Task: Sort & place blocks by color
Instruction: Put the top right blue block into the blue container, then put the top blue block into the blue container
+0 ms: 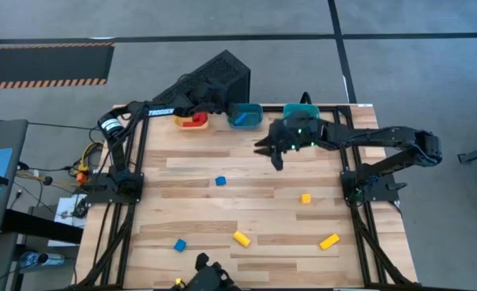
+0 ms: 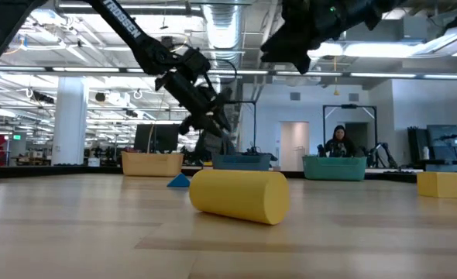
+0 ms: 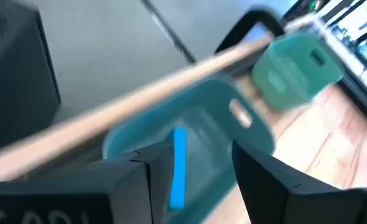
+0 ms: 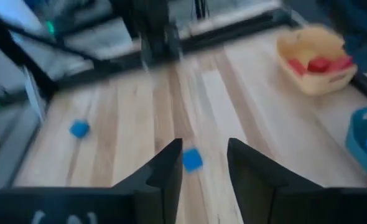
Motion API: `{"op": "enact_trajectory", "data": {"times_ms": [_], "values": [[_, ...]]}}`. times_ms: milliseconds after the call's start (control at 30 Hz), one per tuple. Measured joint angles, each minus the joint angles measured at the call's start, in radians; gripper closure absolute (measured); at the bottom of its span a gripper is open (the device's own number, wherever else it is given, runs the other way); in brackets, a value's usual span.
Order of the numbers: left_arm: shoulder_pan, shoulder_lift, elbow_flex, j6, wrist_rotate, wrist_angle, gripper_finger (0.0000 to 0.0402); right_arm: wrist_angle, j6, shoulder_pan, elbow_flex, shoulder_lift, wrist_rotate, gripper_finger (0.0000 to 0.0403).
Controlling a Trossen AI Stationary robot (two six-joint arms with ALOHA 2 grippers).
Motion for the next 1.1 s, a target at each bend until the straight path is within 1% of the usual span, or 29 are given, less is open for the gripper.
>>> {"op": "enact_trajectory", "data": {"times_ms": [67,200,267,333,400,467,567,667,733,800,867,900,933,1033,1100], "values": [[0.005,-0.035,0.000,0.028,-0.002,0.007,0.0254,0.013,0.021,-0.028,0.000,-0.002,-0.024,0.0268],[0.006,-0.110,0.000,0.116,0.008,0.018,0.0261,-0.085,0.033,-0.072,0.000,-0.019,-0.031,0.0292],[0.006,-0.147,0.000,0.187,0.058,0.026,0.0267,-0.154,0.008,-0.083,0.000,-0.022,-0.031,0.0301],[0.006,-0.180,0.000,0.243,0.137,0.026,0.0273,-0.216,-0.027,-0.096,-0.001,-0.020,-0.032,0.0308],[0.005,-0.203,0.000,0.276,0.208,0.022,0.0280,-0.236,-0.058,-0.108,-0.001,-0.014,-0.047,0.0314],[0.000,-0.225,0.000,0.284,0.247,0.020,0.0287,-0.245,-0.073,-0.126,-0.001,-0.002,-0.078,0.0319],[-0.005,-0.263,0.000,0.251,0.257,0.018,0.0298,-0.211,-0.075,-0.148,-0.001,0.001,-0.118,0.0327],[-0.005,-0.308,0.000,0.240,0.256,0.017,0.0310,-0.119,-0.061,-0.159,-0.001,0.001,-0.138,0.0333],[-0.005,-0.340,0.000,0.258,0.234,0.017,0.0319,-0.022,-0.030,-0.165,-0.001,0.001,-0.165,0.0337],[-0.005,-0.366,0.001,0.292,0.190,0.022,0.0326,0.069,0.006,-0.173,-0.001,0.001,-0.195,0.0339],[-0.002,-0.377,0.001,0.309,0.149,0.027,0.0334,0.115,0.024,-0.180,-0.001,0.001,-0.213,0.0340],[0.001,-0.377,0.001,0.302,0.153,0.043,0.0337,0.115,0.025,-0.183,-0.001,0.000,-0.213,0.0341],[0.007,-0.376,0.001,0.278,0.188,0.070,0.0341,0.095,0.026,-0.184,-0.001,0.000,-0.213,0.0342],[0.016,-0.361,0.002,0.196,0.352,0.231,0.0359,-0.038,0.009,-0.195,-0.001,0.000,-0.212,0.0344],[0.009,-0.349,0.002,0.177,0.409,0.294,0.0376,-0.158,-0.037,-0.196,-0.001,0.000,-0.197,0.0347]]}}
